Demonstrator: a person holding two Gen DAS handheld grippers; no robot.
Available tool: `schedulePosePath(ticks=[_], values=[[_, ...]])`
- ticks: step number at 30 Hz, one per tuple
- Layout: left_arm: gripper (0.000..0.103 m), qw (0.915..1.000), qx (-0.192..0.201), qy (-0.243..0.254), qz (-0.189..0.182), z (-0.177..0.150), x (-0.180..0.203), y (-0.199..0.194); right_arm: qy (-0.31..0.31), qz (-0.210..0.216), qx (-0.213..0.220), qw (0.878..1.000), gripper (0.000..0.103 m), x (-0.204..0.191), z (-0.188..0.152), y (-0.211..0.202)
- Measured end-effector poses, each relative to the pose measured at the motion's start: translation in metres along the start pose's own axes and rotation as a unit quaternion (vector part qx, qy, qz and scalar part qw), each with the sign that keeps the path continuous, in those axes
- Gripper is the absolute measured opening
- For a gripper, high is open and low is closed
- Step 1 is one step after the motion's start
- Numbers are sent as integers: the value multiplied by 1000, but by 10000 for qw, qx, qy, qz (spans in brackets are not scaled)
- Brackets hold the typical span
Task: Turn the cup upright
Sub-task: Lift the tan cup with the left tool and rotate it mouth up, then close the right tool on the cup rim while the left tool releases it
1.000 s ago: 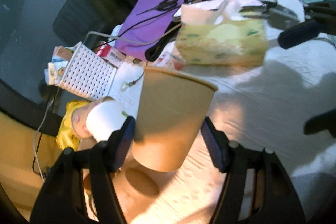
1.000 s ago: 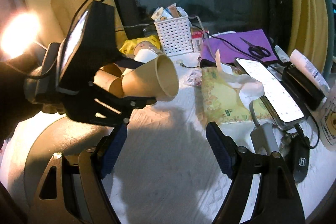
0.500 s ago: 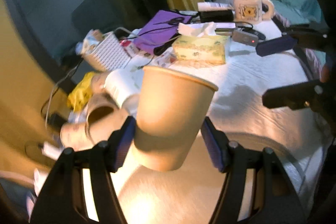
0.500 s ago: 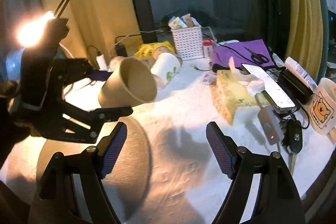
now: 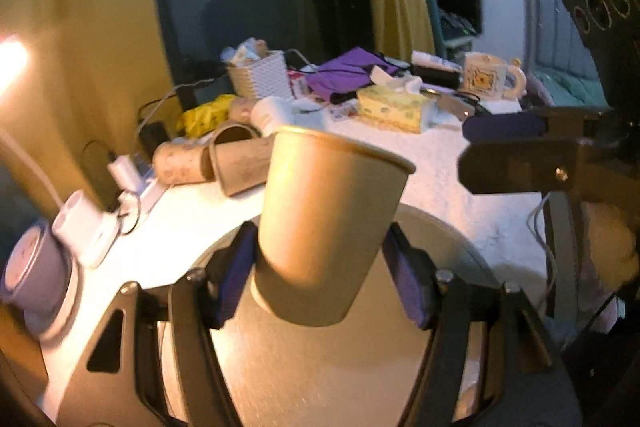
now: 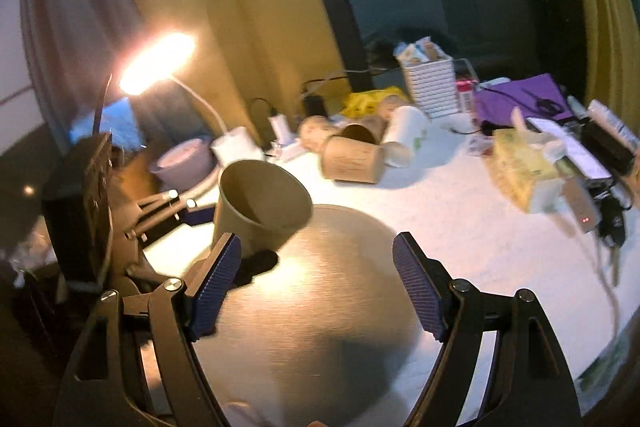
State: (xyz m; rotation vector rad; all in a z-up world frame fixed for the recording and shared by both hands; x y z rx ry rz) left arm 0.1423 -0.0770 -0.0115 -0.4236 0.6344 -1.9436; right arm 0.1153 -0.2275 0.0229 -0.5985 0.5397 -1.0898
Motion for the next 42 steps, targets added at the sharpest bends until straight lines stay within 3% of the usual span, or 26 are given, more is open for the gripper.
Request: schedulePosePath(ticks=[6, 9, 18, 27, 31, 38, 42], values=[[65, 9966, 420, -681, 209, -20, 10, -22, 120, 628, -101, 9979, 85, -14, -1, -5], [65, 9937, 551, -966, 116, -32, 16, -26, 148, 883, -235, 9957, 85, -20, -3, -5], [65, 9936, 916, -655, -108, -44, 49, -46, 327, 1230, -426, 9909, 86, -33, -17, -13], [65, 9925, 1082, -317, -476, -46, 62, -62, 128, 1293, -523, 9901, 86, -60, -30, -18], [65, 9920, 1103, -290, -535, -49, 60, -65, 70, 1301, -609, 9896, 67, -67, -29, -8], [66, 9940, 826, -400, -596, -55, 49, -56, -95, 1188, -653, 9907, 66, -70, -26, 10], [66, 9932, 602, -727, -686, -63, 33, -49, -170, 931, -476, 9944, 66, -66, -20, 20]])
Point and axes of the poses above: each gripper's, at about its wrist camera, not at the fingertips, and y roughly the way its jaws point, x to its right, z to its top, the point moved 4 cm from there along y, roughly the way its jaws point, and after that the axes turned 15 degrees about -z, right-handed, at the moved point
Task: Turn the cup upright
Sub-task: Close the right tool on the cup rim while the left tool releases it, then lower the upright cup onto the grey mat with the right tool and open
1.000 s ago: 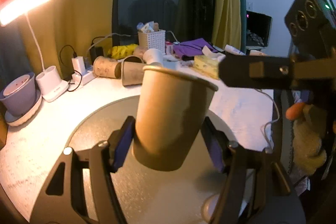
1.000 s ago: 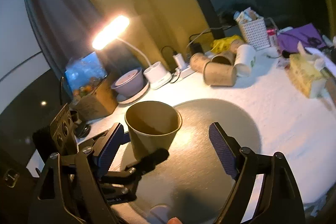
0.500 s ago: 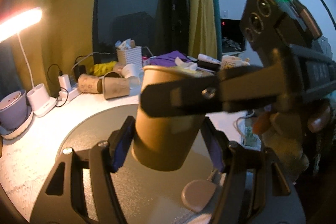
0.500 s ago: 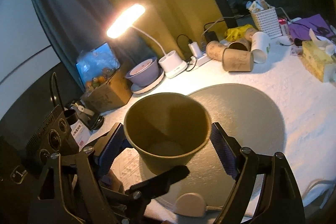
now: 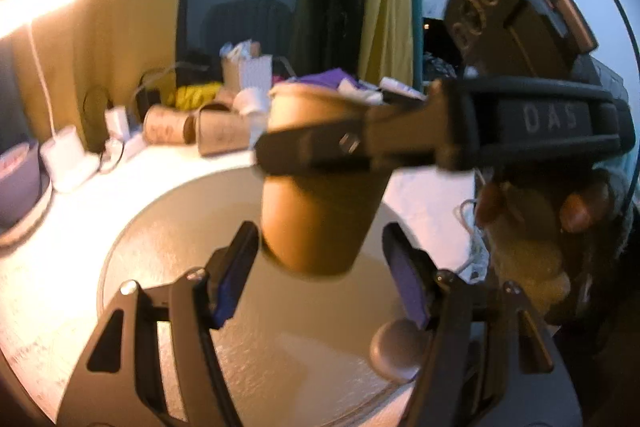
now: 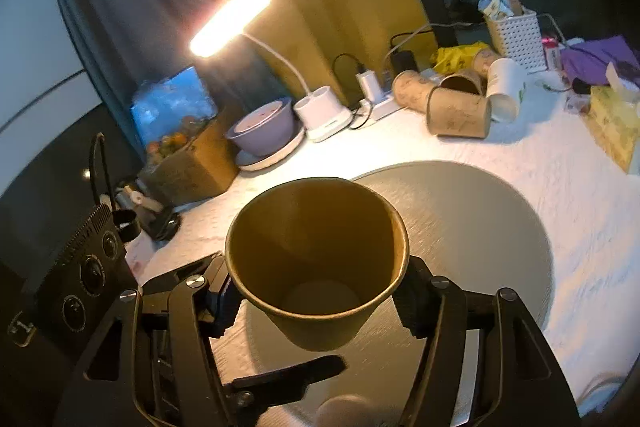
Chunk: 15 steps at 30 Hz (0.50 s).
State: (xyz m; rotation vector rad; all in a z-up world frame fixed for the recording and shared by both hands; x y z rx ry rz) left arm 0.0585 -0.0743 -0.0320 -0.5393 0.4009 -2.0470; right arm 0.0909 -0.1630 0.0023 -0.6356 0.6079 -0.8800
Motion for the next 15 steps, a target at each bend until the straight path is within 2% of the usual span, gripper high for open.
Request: schedulePosePath(ticks=[4, 8, 15], values=[[75, 9995, -75, -306, 82, -3, -22, -6, -93, -353, 332, 9988, 66, 7, 13, 1], [76, 9987, -74, -451, 223, -2, -41, -14, -366, -935, 583, 9932, 66, 11, 23, 8], [76, 9920, 317, -1008, 697, 1, -95, -30, -812, -1575, 735, 9814, 66, 13, 30, 28]])
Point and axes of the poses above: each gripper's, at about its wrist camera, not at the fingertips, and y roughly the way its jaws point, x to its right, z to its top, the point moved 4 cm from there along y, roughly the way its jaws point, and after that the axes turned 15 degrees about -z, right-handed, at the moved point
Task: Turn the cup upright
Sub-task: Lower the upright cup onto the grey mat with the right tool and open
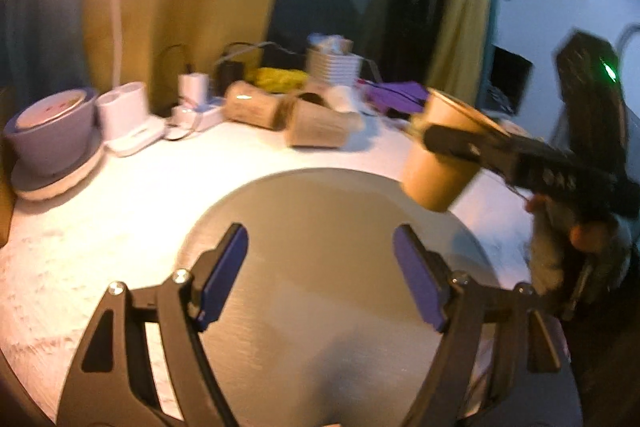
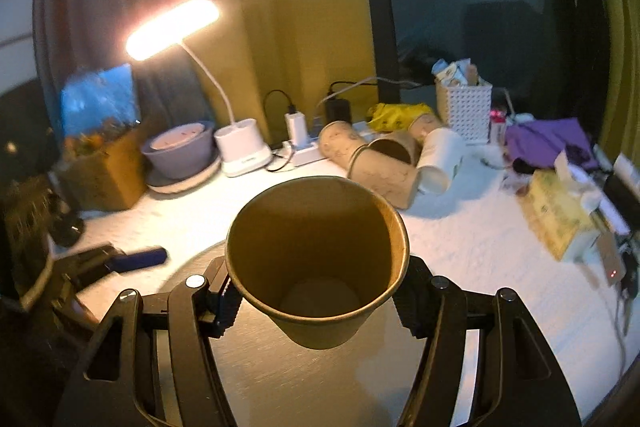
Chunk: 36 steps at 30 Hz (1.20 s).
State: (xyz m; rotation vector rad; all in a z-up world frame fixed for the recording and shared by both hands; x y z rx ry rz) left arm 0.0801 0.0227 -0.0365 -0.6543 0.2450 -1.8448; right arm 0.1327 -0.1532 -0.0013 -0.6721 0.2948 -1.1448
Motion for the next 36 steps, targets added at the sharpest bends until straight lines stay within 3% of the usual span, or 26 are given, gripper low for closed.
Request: schedulePosePath(ticks=[5, 13, 17, 20, 36], values=[[76, 9986, 222, -387, 282, 3, -31, -5, -316, -306, -36, 9990, 66, -11, 1, 20], [76, 9951, 395, -797, 433, 2, -56, -13, -566, -344, -179, 9976, 66, -38, 2, 45], [76, 9942, 428, -823, 540, 2, -59, -18, -628, -357, -269, 9970, 66, -50, 2, 55], [76, 9925, 415, -767, 861, 2, -62, -18, -627, -390, -371, 9966, 66, -55, 0, 64], [76, 9905, 205, -1102, 799, -4, -71, -14, -776, -371, -818, 9929, 66, -62, -12, 83]])
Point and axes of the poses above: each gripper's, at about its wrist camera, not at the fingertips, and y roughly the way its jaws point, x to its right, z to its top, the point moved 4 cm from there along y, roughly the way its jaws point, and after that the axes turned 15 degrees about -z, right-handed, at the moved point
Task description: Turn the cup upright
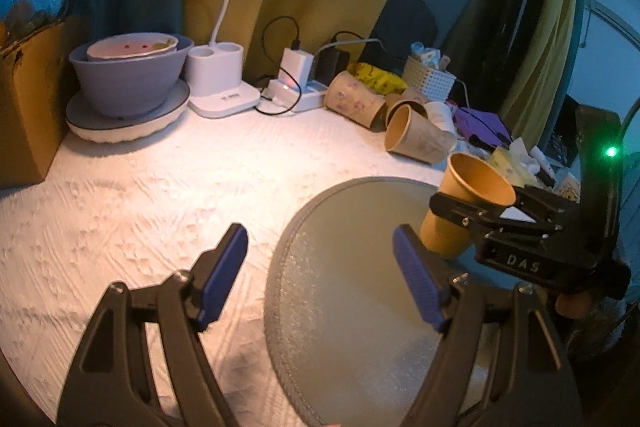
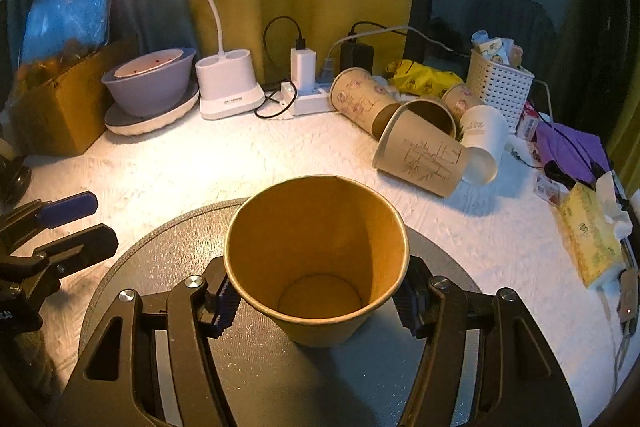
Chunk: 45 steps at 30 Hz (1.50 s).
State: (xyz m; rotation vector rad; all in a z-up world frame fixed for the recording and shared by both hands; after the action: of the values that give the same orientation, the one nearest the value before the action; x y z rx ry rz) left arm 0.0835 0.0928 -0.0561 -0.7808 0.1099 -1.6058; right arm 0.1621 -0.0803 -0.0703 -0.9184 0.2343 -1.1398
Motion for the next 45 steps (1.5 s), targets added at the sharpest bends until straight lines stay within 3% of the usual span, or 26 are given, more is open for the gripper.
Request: schedulePosePath(ticks=[8, 11, 15, 34, 45], values=[[77, 10000, -7, 89, -26, -1, 7, -1, -41, -6, -112, 9999, 66, -1, -10, 1], [91, 9999, 2, 136, -36, -1, 11, -2, 41, -3, -157, 9999, 67, 2, -12, 1], [91, 9997, 74, 190, -97, 0, 17, -6, 137, -15, -131, 9998, 79, 8, -14, -6], [92, 9950, 350, 932, 72, -1, 53, -26, 434, -59, 111, 9990, 79, 30, -35, -68], [92, 9912, 367, 1267, -82, -8, 94, -44, 644, -120, 348, 9972, 79, 43, -46, -112]])
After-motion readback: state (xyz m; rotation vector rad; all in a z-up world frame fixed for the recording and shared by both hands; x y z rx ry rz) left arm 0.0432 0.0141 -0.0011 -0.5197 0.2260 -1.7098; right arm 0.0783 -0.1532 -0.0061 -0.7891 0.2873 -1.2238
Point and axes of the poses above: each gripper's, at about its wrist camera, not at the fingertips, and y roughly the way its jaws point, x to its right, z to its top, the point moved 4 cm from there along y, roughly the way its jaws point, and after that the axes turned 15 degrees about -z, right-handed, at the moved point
